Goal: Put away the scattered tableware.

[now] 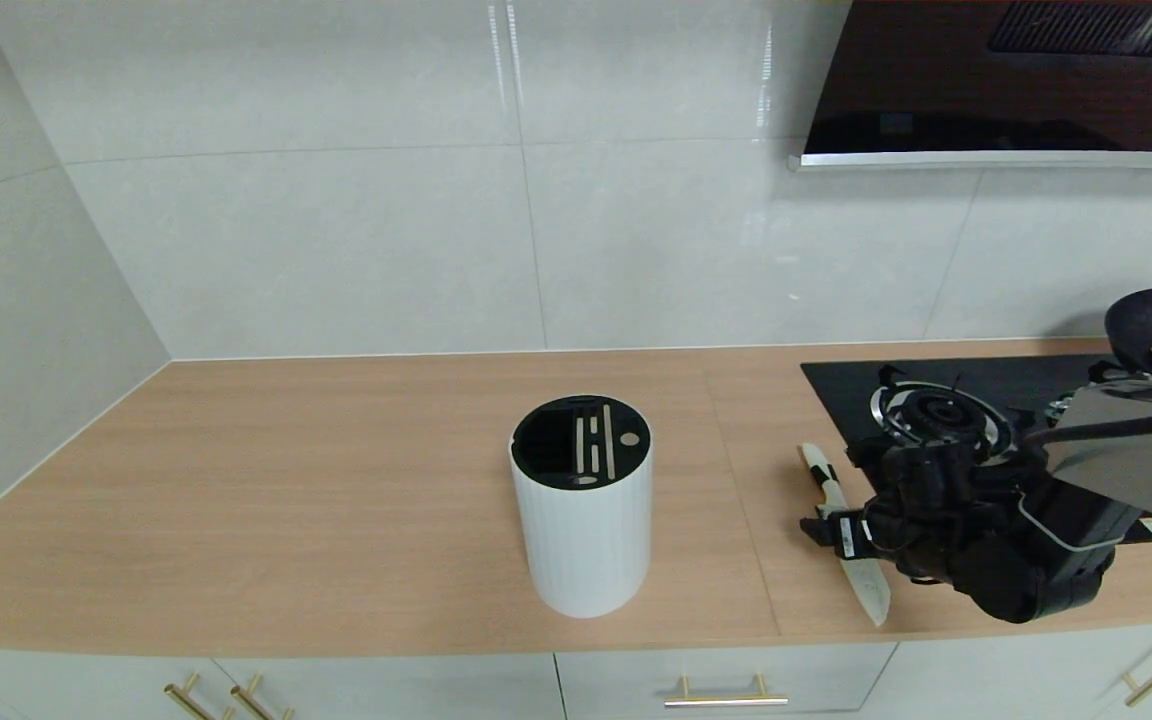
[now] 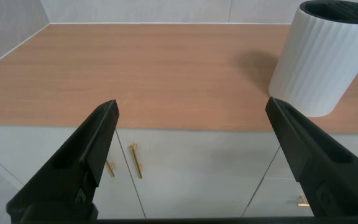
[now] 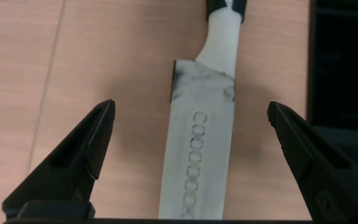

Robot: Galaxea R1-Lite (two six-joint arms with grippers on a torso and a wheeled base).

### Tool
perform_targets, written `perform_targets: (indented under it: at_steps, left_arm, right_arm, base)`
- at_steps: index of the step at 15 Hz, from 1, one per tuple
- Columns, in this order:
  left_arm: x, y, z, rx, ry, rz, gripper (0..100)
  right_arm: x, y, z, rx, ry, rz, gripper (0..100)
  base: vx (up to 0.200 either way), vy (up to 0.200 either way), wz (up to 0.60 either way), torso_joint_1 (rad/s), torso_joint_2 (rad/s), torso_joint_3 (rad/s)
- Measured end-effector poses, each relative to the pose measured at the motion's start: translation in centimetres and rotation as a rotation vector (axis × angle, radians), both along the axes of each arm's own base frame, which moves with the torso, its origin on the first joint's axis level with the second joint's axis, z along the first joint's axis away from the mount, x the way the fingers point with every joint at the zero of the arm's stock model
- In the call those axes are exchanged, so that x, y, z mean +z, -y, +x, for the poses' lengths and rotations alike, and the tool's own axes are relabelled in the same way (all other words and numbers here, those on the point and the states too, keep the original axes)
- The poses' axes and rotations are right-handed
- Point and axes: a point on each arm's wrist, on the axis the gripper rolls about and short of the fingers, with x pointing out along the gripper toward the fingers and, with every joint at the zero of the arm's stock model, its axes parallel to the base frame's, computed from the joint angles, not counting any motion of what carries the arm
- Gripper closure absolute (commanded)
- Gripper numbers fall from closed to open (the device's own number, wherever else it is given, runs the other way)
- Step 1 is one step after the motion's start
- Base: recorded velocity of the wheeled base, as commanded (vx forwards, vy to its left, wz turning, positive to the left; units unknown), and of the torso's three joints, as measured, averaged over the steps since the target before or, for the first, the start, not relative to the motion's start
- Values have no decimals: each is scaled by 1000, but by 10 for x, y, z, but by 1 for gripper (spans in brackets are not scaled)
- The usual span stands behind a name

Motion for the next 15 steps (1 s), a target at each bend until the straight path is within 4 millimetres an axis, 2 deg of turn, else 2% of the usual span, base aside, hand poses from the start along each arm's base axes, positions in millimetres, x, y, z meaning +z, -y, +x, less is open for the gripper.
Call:
perform_targets:
  at_steps: [12, 13, 15]
  left_arm:
    - [0, 0, 0, 0, 0, 0, 0]
    - [0, 0, 0, 0, 0, 0, 0]
    - [0, 0, 0, 0, 0, 0, 0]
  right_arm:
    - [-18, -2, 11, -20, -11, 17, 0]
    - [-19, -2, 11, -21, -12, 14, 100]
    - [-21, -2, 11, -23, -12, 9, 100]
  base:
    - [0, 0, 0, 0, 0, 0]
    - [0, 0, 0, 0, 0, 0]
    - [0, 0, 0, 0, 0, 0]
